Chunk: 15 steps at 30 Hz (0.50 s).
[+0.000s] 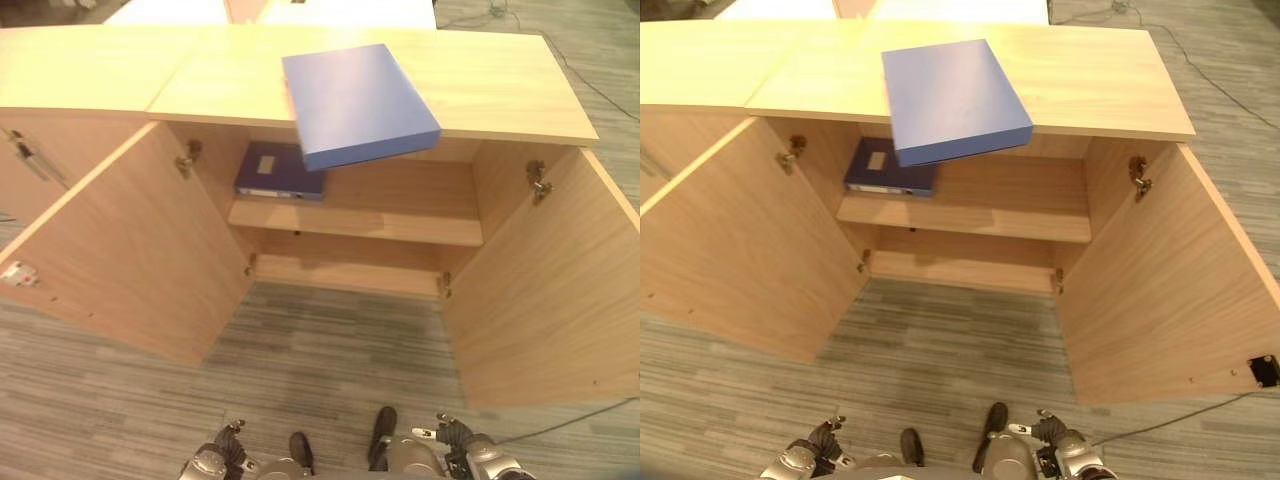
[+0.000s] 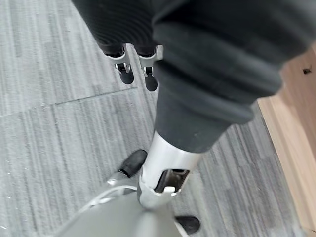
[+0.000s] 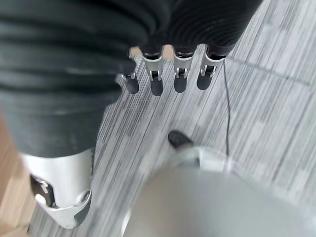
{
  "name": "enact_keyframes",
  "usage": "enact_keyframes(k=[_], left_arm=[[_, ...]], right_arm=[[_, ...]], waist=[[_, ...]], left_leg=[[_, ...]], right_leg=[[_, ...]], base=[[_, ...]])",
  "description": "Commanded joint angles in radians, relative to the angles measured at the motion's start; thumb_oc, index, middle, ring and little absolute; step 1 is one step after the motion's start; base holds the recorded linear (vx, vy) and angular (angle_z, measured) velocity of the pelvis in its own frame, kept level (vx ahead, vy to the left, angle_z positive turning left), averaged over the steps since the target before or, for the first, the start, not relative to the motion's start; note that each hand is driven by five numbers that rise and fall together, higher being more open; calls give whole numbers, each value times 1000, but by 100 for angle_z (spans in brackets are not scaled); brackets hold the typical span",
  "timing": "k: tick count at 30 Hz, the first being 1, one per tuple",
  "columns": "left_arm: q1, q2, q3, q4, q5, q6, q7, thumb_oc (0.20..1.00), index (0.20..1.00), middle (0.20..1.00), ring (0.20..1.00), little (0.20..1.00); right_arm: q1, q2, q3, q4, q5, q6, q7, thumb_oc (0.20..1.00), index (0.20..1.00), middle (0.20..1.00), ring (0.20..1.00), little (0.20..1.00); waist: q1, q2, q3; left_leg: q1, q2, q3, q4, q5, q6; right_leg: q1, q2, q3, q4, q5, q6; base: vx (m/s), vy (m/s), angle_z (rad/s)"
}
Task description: Put the empty folder in the office cabinet
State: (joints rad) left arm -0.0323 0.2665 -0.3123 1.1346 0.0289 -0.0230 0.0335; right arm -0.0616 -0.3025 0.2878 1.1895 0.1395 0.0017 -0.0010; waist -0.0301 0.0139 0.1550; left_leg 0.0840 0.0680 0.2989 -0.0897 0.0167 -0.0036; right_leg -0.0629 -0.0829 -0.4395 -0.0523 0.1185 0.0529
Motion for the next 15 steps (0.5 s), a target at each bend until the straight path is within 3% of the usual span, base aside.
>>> enact_keyframes(k=[1,3,5,6,7,8,9,10,13,14,15], left_arm=[[-13,-29,20,52,24,0,6,1000,1000,1000,1000,1000],[-6,-34,26,58,17,2,9,1000,1000,1000,1000,1000],[-6,-35,35,63,7,2,18,1000,1000,1000,1000,1000],[-3,-28,43,50,-7,5,32,1000,1000,1000,1000,1000],[-3,-28,44,49,-8,6,32,1000,1000,1000,1000,1000],[-6,-20,49,17,-23,6,46,1000,1000,1000,1000,1000],[-6,-20,49,16,-24,7,46,1000,1000,1000,1000,1000],[-12,-20,60,-7,-61,7,61,1000,1000,1000,1000,1000],[-3,-26,70,-18,-85,1,64,1000,1000,1000,1000,1000],[2,-25,72,-30,-91,-1,62,1000,1000,1000,1000,1000],[8,-21,70,-48,-102,-4,55,1000,1000,1000,1000,1000]], right_arm=[[-4,14,-48,86,97,-14,-8,1000,1000,1000,1000,1000],[2,15,-54,97,112,-16,-6,1000,1000,1000,1000,1000],[-6,16,-52,100,117,-17,-8,1000,1000,1000,1000,1000],[-14,11,-28,98,93,-10,-11,1000,1000,1000,1000,1000],[-15,12,-28,98,93,-10,-11,1000,1000,1000,1000,1000],[-23,5,-9,94,75,-6,-19,1000,1000,1000,1000,1000],[-24,6,-9,94,75,-6,-19,1000,1000,1000,1000,1000],[-37,-4,-11,93,84,-1,-27,1000,1000,1000,1000,1000],[-31,-4,-9,104,75,3,-29,1000,1000,1000,1000,1000],[-27,-3,-5,107,68,3,-27,1000,1000,1000,1000,1000],[-19,-10,7,103,50,-1,-28,1000,1000,1000,1000,1000]], waist=[[-1,-4,-22],[-1,-11,-23],[1,-28,-18],[16,-51,0],[13,-47,-1],[45,-65,34],[41,-61,34],[65,-75,53],[81,-82,53],[92,-86,53],[110,-82,46]], left_leg=[[91,-77,-37,6,-143,-8],[87,-51,-17,82,-174,-22],[53,3,8,243,-186,-54],[-26,71,5,500,-131,-70],[-38,80,0,520,-138,-74],[-141,115,-45,777,-50,-82],[-152,123,-54,792,-54,-86],[-249,144,-83,881,-22,-76],[-300,120,-113,762,-52,-52],[-301,101,-133,676,-59,-47],[-298,67,-189,466,-55,-54]], right_leg=[[-55,8,-7,-19,46,91],[-28,20,9,-23,33,82],[6,33,20,-18,8,60],[47,49,28,-11,-27,19],[45,54,25,-11,-29,16],[89,73,27,-18,-60,-26],[88,80,22,-19,-61,-29],[122,95,28,-35,-87,-40],[137,70,43,-35,-91,-24],[141,54,59,-35,-85,-12],[140,37,81,-35,-87,7]], base=[[317,-158,-27],[235,-165,-26],[243,-294,-11],[169,-296,-14],[187,-420,-20],[70,-225,-36],[134,-350,-33],[90,-132,-37],[130,57,-10],[162,223,-3],[155,295,-12]])
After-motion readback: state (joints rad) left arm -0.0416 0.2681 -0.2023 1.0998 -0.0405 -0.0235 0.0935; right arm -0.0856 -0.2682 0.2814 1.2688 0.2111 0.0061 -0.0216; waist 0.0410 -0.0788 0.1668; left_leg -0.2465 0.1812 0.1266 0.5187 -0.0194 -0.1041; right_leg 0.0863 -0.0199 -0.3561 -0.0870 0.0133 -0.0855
